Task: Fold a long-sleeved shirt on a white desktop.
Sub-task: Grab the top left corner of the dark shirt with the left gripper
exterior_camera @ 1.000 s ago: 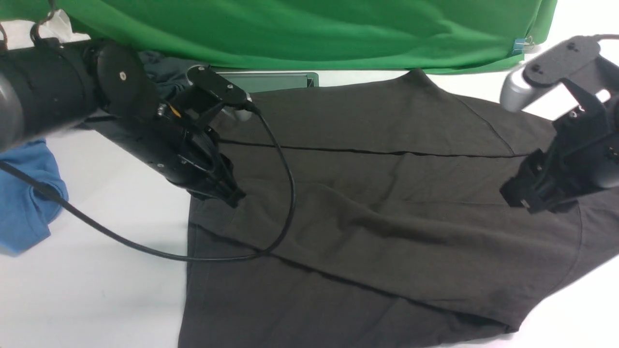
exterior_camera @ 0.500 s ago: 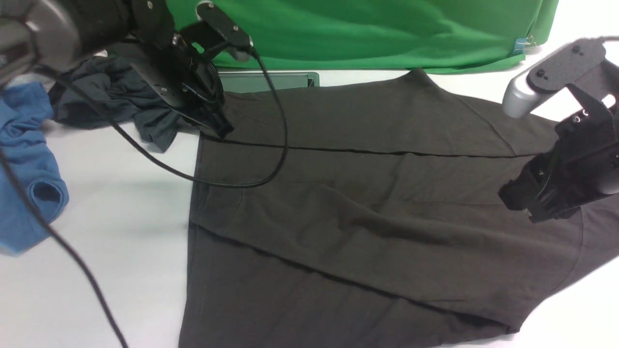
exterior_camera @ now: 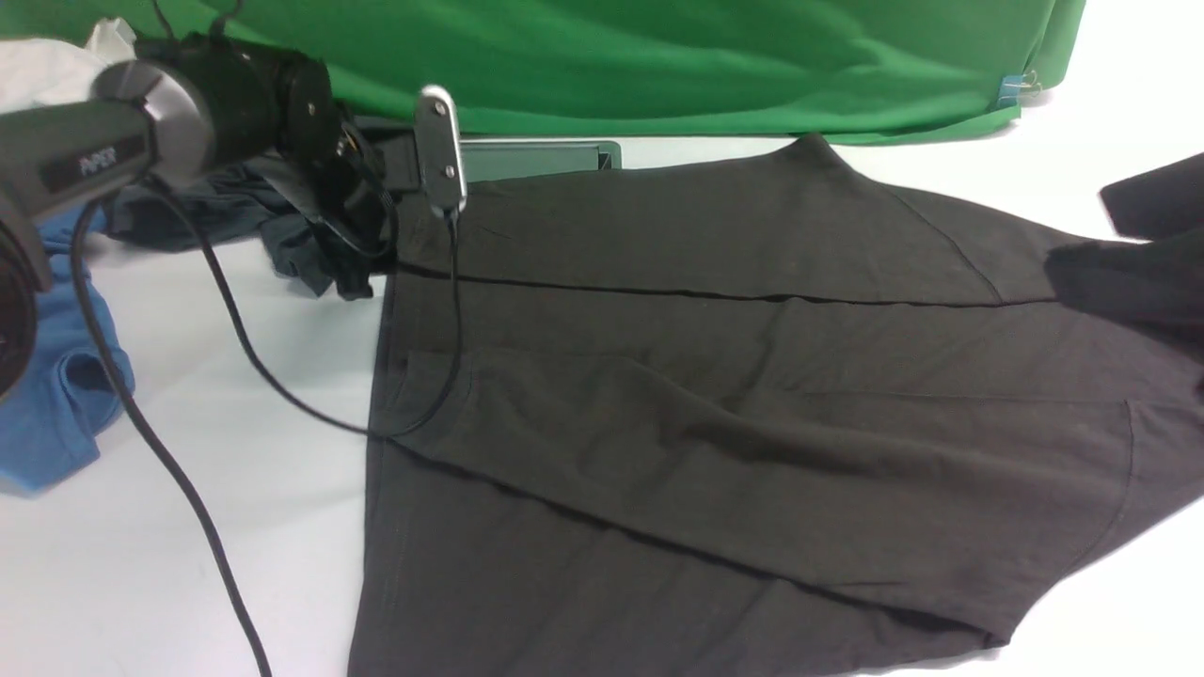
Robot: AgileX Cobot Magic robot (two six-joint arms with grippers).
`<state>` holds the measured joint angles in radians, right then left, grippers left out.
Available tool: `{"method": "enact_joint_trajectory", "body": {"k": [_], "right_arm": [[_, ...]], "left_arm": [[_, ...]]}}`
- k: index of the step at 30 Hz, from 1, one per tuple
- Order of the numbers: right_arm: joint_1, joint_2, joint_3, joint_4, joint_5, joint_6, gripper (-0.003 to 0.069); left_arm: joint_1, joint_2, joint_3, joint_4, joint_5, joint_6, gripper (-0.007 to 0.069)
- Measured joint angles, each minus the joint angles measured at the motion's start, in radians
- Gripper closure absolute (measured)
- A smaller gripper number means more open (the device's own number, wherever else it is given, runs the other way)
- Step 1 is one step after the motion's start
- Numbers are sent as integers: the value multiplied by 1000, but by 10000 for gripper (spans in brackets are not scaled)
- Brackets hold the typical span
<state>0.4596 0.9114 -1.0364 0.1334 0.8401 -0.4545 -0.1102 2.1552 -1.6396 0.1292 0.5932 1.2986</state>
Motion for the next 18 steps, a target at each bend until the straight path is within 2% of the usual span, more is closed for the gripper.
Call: {"method": "enact_joint_trajectory", "body": {"k": [4, 11, 14, 16, 17, 18], "right_arm": [[0, -10, 0, -1, 17, 2, 323], [0, -10, 0, -1, 35, 7, 323], [0, -10, 0, -1, 35, 18, 323], [0, -10, 0, -1, 35, 25, 323], [0, -10, 0, -1, 35, 25, 323], [0, -10, 0, -1, 35, 25, 323]], "left_arm": [[0, 46, 0, 54, -46, 84, 183], [0, 87, -9, 160, -163, 91, 282], [0, 90, -9, 161, -169, 71, 354], [1, 90, -9, 161, -156, 43, 429], [1, 90, -9, 161, -154, 40, 437], [1, 89, -9, 161, -140, 30, 492]]}}
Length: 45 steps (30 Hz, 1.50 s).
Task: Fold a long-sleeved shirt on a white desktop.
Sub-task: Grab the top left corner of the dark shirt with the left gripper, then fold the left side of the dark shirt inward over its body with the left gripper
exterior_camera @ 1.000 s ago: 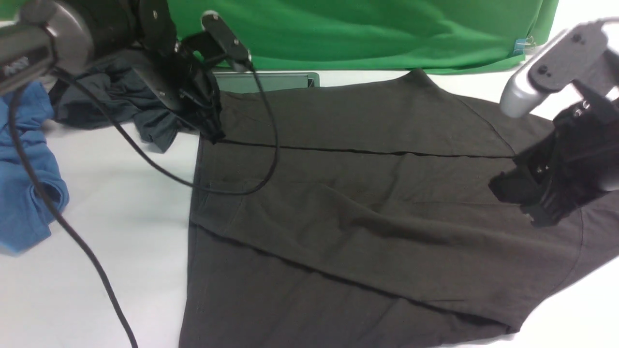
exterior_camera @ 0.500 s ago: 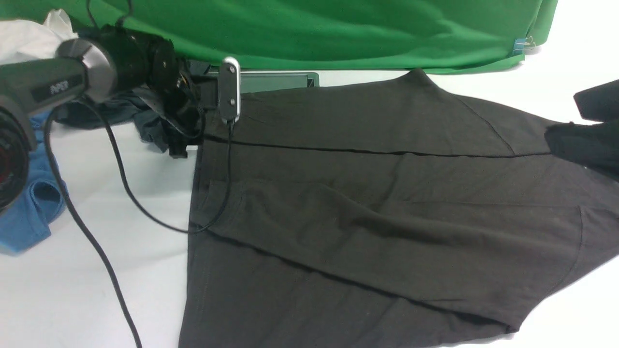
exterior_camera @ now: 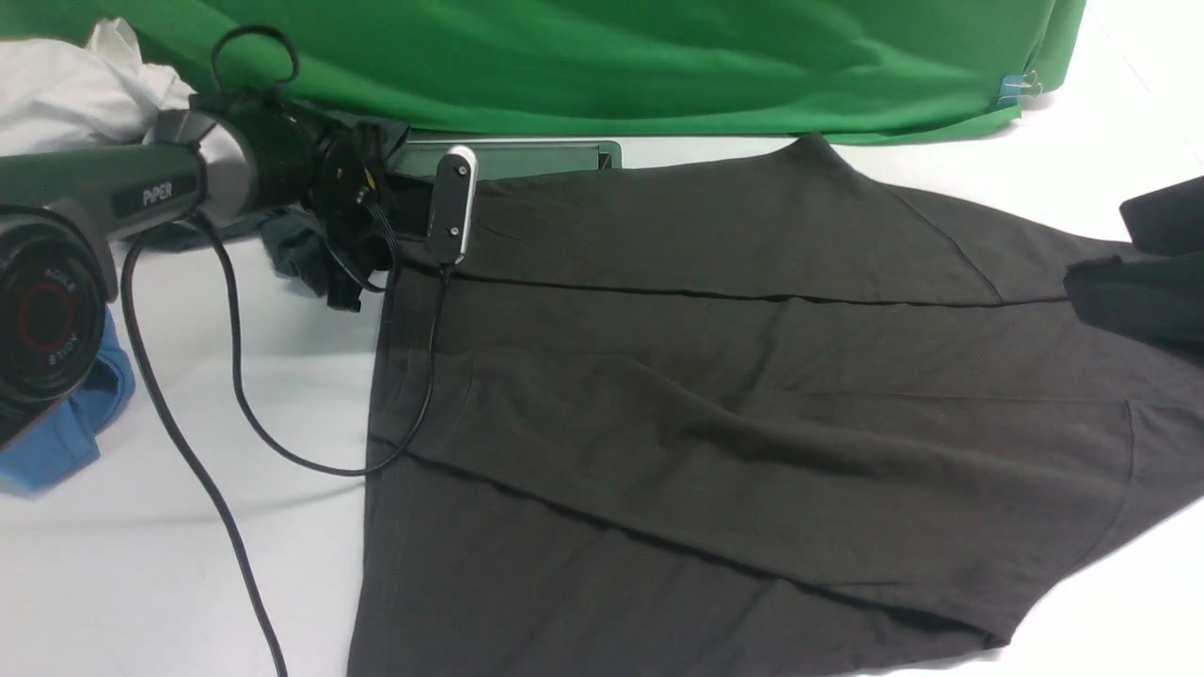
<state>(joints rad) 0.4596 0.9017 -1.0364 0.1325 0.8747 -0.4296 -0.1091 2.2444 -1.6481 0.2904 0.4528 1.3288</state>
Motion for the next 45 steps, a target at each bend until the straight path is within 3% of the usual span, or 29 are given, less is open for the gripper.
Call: {"method": "enact_joint_trajectory", "body": {"k": [1, 4, 14, 26, 31, 36, 45], "right_arm": [[0, 0, 0, 0, 0, 0, 323], [0, 0, 0, 0, 0, 0, 323], [0, 0, 0, 0, 0, 0, 323], [0, 77, 38, -5, -55, -11, 308], [0, 238, 38, -12, -170, -97, 219], [-3, 465, 38, -16, -375, -310, 133], [-69, 827, -51, 13, -624, -494, 123]], "left_arm": [[0, -4, 0, -1, 14, -3, 540], [0, -20, 0, -15, 40, -8, 585], [-4, -134, 0, -178, 173, -15, 587], [-74, -250, 0, -192, 335, -124, 587], [-99, -301, 0, -192, 380, -157, 587], [-101, -359, 0, -186, 390, -176, 587], [-102, -414, 0, -198, 387, -201, 587]]}}
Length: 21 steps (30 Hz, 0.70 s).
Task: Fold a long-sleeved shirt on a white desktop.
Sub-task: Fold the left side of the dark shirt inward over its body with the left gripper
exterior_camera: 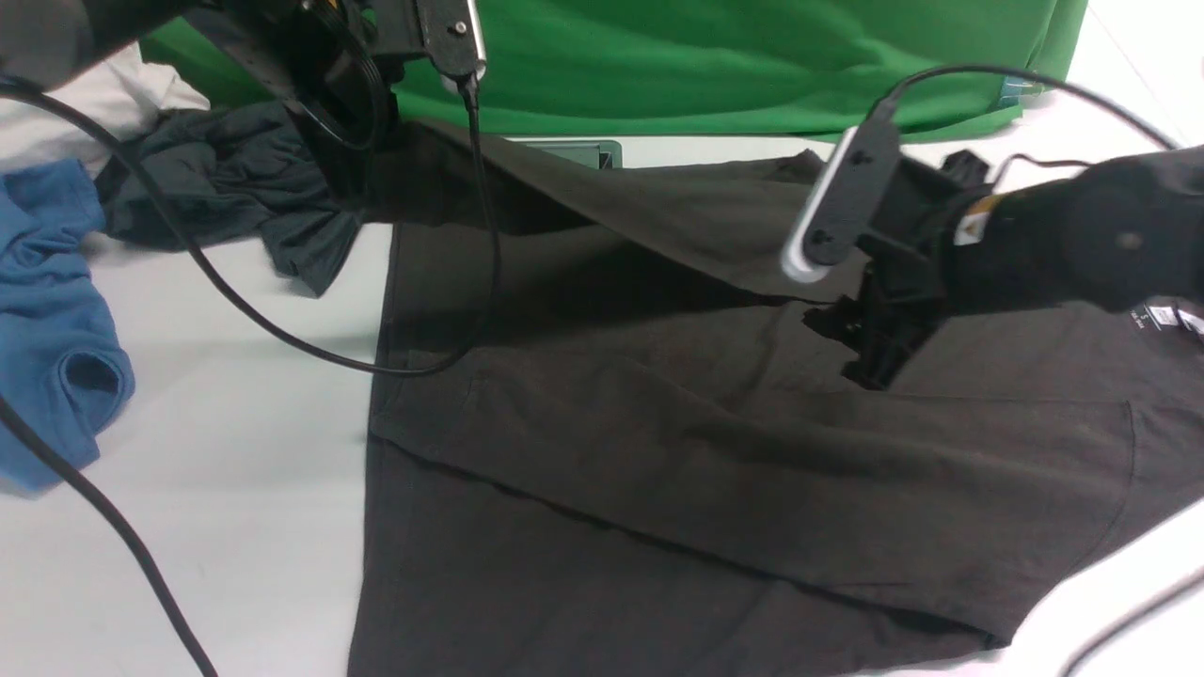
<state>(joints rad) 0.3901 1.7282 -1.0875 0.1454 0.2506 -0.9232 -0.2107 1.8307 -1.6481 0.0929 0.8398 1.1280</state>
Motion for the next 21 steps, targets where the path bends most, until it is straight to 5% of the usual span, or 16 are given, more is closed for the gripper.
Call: {"method": "enact_joint_trajectory", "body": {"k": [6, 13, 21], "right_arm": [[8, 141, -45, 17, -172, -46, 123], [58, 266, -121, 37, -257, -46, 32], [62, 382, -220, 39, -296, -46, 62]], "left_arm": [[0, -1, 0, -13, 0, -3, 587], [0, -1, 0, -13, 0, -8, 587], [0, -2, 0, -13, 0, -28, 587]]}}
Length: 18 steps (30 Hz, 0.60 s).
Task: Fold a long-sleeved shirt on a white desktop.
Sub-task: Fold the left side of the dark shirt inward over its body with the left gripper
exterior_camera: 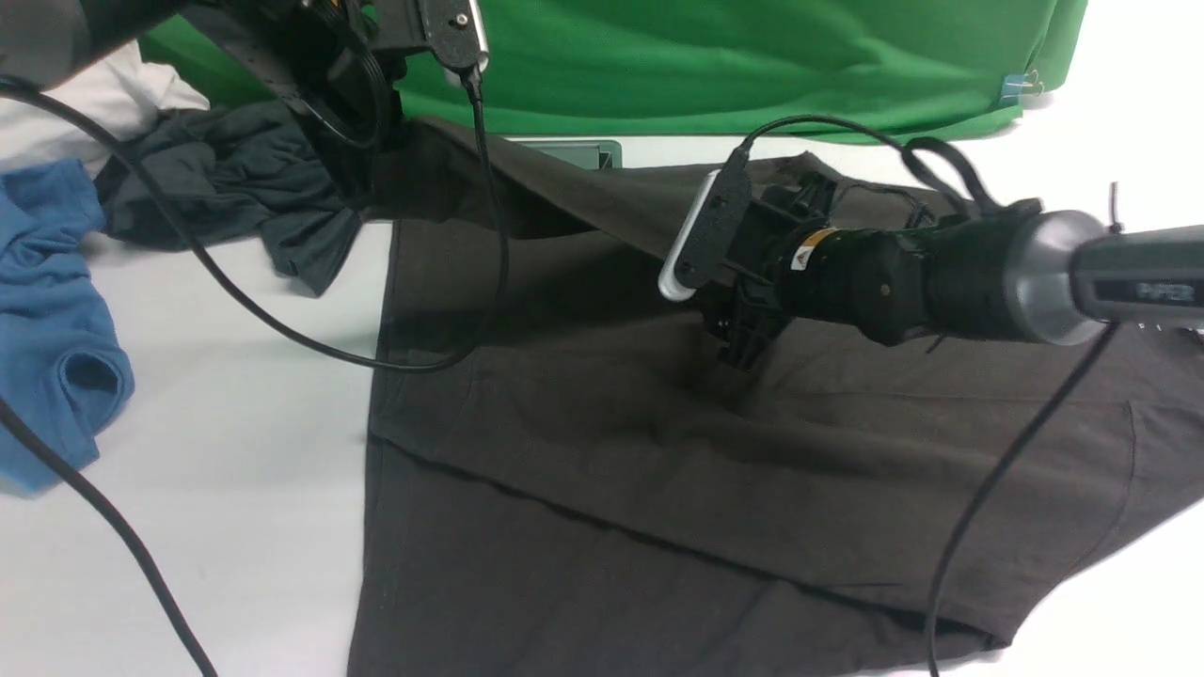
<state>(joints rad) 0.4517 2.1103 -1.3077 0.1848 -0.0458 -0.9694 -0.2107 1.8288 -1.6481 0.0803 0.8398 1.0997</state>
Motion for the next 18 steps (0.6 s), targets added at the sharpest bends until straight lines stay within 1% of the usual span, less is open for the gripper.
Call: {"method": "enact_joint_trajectory", "body": {"k": [5, 7, 9, 11, 12, 13, 14, 15, 16, 17, 18], "right_arm": [[0, 37, -31, 0, -9, -7, 66], [0, 41, -32, 0, -21, -9, 90], [-3, 41, -32, 0, -28, -10, 141], [-10, 41, -33, 0, -39, -10, 216], [-18, 41, -33, 0, -43, -10, 287], [-24, 41, -33, 0, -44, -12, 340], [-25, 41, -33, 0, -44, -12, 350], [-30, 41, -33, 0, -44, -12, 391], [-36, 41, -33, 0, -44, -12, 456], [-40, 41, -33, 0, -44, -12, 482], [-44, 41, -33, 0, -43, -12, 537]], "left_arm": [[0, -3, 0, 0, 0, -6, 587], [0, -4, 0, 0, 1, -6, 587], [0, -4, 0, -1, 1, -8, 587], [0, -4, 0, -8, 3, -11, 587], [0, -4, 0, -9, 3, -14, 587], [0, -4, 0, -12, 6, -15, 587], [0, -4, 0, -12, 6, -17, 587], [0, -4, 0, -14, 7, -18, 587], [0, -4, 0, -18, 9, -20, 587], [0, -4, 0, -19, 11, -22, 587], [0, -5, 0, -19, 16, -23, 587]]}}
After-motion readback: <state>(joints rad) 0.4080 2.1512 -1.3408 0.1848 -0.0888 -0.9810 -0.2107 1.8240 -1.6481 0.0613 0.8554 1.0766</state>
